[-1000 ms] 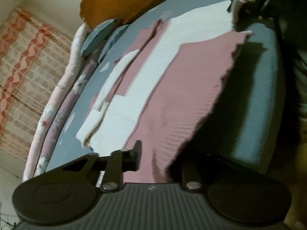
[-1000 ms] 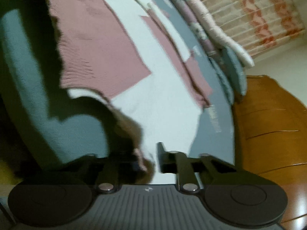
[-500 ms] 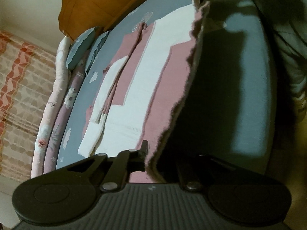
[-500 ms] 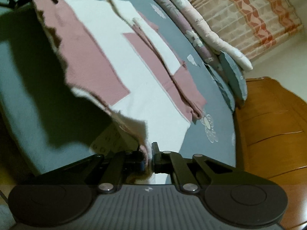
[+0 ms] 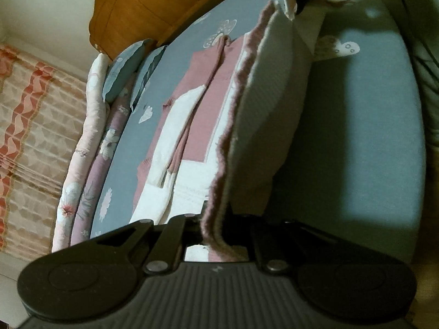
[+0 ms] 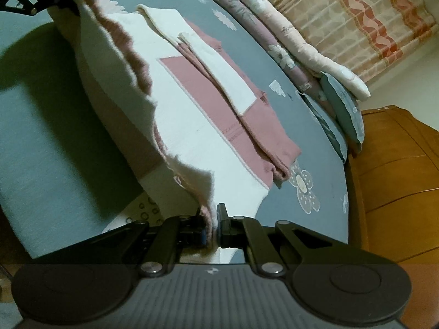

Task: Fold clothes
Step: 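Lift the hem with both grippers and fold it toward the collar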

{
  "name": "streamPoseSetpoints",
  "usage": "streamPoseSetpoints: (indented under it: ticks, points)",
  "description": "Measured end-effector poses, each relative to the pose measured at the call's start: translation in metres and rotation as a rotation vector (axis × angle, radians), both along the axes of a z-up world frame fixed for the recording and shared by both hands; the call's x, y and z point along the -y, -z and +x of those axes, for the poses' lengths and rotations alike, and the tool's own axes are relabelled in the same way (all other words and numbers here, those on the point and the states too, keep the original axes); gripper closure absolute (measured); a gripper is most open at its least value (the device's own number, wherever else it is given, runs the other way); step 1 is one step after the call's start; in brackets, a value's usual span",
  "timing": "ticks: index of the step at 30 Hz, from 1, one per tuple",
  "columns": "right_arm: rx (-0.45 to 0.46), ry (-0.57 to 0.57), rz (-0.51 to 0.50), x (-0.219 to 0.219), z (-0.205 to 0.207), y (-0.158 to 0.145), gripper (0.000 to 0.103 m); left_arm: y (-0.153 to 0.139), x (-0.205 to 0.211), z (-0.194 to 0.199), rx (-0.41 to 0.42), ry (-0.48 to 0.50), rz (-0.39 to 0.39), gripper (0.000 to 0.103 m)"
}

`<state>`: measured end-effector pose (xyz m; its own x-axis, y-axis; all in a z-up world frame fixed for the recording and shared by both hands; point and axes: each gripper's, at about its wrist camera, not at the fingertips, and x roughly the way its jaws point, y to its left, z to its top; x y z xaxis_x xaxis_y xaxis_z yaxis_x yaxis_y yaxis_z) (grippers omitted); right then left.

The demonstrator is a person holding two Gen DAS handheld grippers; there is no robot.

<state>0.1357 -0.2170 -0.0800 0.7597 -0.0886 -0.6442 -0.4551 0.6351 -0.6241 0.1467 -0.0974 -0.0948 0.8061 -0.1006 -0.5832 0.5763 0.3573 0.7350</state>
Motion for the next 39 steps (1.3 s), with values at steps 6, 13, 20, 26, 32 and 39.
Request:
streamPoseSetpoints:
  ticks: [6,13,20,26,32,39]
  points:
    - [0.018,-0.002,0.005,0.003,0.003,-0.006,0.095,-0.004,0.001,0.008,0.019,-0.015,-0.005,0.097]
    - [0.061,0.001,-0.002,0.003,0.014,-0.013,0.095,-0.005,0.000,0.016,0.044,-0.037,-0.012,0.096]
    - [0.108,0.004,-0.022,0.001,0.037,-0.017,0.095,-0.008,-0.004,0.039,0.071,-0.069,-0.027,0.096]
    - [0.146,0.014,-0.029,0.002,0.069,-0.021,0.095,-0.012,-0.008,0.070,0.096,-0.085,-0.034,0.096]
    - [0.167,0.018,-0.041,0.002,0.109,-0.020,0.095,-0.014,-0.011,0.107,0.116,-0.098,-0.050,0.096]
    - [0.198,0.017,-0.059,0.004,0.161,-0.017,0.095,-0.013,-0.020,0.159,0.126,-0.125,-0.075,0.096]
